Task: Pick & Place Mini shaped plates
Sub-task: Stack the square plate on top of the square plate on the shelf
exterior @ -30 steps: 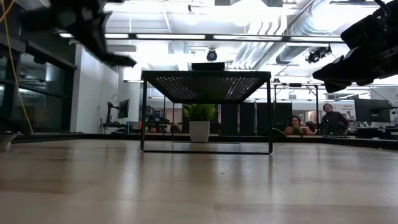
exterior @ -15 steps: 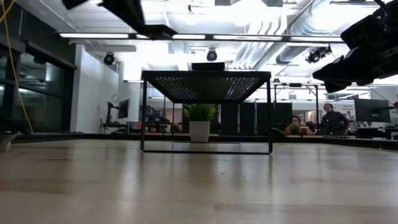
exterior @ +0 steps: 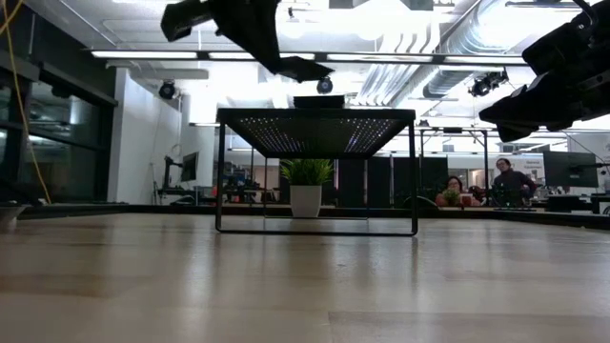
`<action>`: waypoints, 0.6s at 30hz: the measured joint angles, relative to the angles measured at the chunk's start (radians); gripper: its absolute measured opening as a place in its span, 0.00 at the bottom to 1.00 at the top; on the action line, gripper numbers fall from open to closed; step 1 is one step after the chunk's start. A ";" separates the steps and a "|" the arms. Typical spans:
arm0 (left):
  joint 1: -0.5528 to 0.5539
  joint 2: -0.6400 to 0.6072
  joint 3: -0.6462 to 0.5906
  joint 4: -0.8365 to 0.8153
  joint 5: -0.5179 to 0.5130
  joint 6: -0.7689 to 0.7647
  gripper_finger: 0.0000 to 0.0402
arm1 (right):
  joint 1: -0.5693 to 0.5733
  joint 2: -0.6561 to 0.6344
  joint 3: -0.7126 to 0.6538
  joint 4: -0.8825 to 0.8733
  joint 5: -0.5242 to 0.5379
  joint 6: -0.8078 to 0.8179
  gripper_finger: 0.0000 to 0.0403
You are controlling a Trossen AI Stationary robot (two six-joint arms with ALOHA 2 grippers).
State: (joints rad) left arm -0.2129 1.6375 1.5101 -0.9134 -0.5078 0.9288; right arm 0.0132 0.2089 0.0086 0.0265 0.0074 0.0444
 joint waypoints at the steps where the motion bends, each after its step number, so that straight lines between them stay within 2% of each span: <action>1: 0.008 0.000 0.000 0.000 0.008 0.039 0.02 | 0.000 0.000 0.000 0.000 0.000 0.000 0.01; 9: 0.060 0.000 0.000 -0.002 0.129 0.287 0.02 | 0.000 0.000 0.000 0.000 0.000 0.000 0.01; 18: 0.126 -0.022 0.000 -0.002 0.219 0.373 0.02 | 0.000 0.000 0.000 0.000 0.000 0.000 0.01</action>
State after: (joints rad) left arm -0.0871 1.6153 1.5105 -0.9150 -0.2885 1.3016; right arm 0.0128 0.2092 0.0086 0.0265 0.0074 0.0448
